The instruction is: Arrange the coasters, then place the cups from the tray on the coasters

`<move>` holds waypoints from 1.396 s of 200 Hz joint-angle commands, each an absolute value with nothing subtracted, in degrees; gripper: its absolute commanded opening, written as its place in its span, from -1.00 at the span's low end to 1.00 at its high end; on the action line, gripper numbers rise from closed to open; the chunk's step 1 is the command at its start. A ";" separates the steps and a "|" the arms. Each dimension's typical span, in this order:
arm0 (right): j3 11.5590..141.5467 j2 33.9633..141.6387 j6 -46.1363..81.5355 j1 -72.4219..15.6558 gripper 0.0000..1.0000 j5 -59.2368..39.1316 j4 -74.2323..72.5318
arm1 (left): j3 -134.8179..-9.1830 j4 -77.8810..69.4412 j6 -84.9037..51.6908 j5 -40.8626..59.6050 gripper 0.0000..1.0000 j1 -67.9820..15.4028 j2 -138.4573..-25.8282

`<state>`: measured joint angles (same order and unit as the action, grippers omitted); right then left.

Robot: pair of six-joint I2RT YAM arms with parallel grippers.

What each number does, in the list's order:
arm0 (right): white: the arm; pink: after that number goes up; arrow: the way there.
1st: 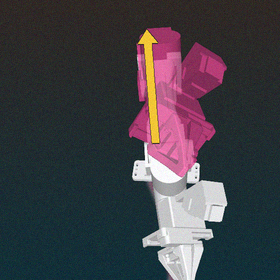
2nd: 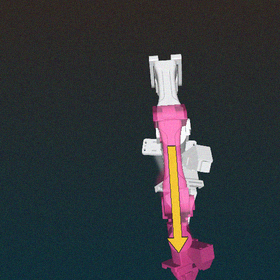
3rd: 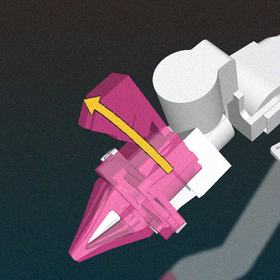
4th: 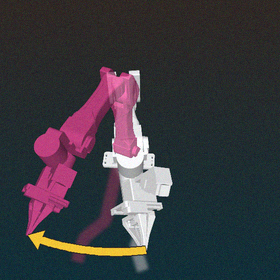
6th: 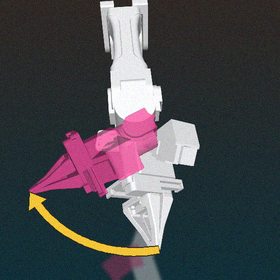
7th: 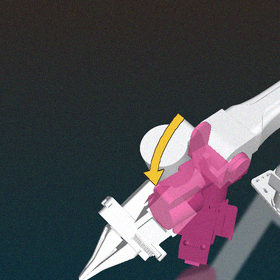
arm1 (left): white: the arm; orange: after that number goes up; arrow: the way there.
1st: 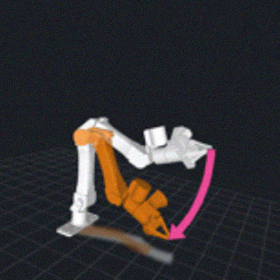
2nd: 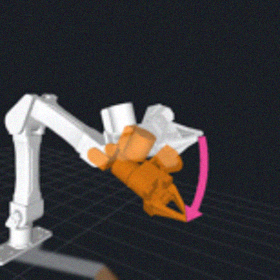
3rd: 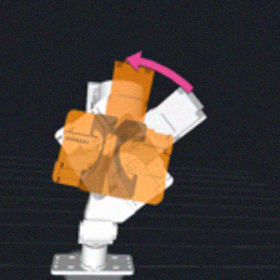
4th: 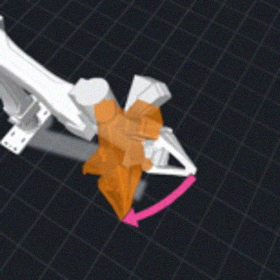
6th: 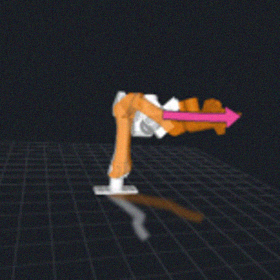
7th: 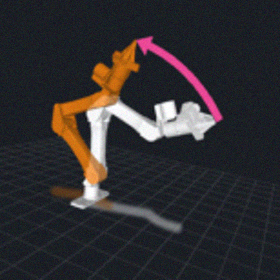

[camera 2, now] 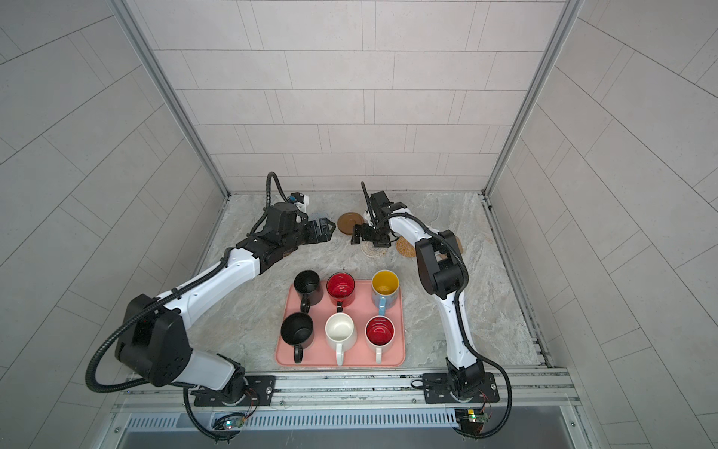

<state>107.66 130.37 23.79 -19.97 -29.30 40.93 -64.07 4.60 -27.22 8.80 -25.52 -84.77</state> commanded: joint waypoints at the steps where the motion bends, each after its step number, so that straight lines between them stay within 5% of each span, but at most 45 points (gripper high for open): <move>1: 109.72 132.40 21.37 -20.06 0.99 -27.75 45.10 | -63.61 4.13 -27.69 7.79 1.00 -25.32 -83.14; 279: 125.86 145.30 30.22 -14.21 0.99 -23.82 43.03 | -60.17 4.57 -29.44 7.38 1.00 -25.14 -79.98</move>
<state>126.06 141.86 28.82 -14.68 -24.95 41.58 -61.01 4.73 -28.73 8.25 -25.50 -81.36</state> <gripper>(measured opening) 0.995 0.999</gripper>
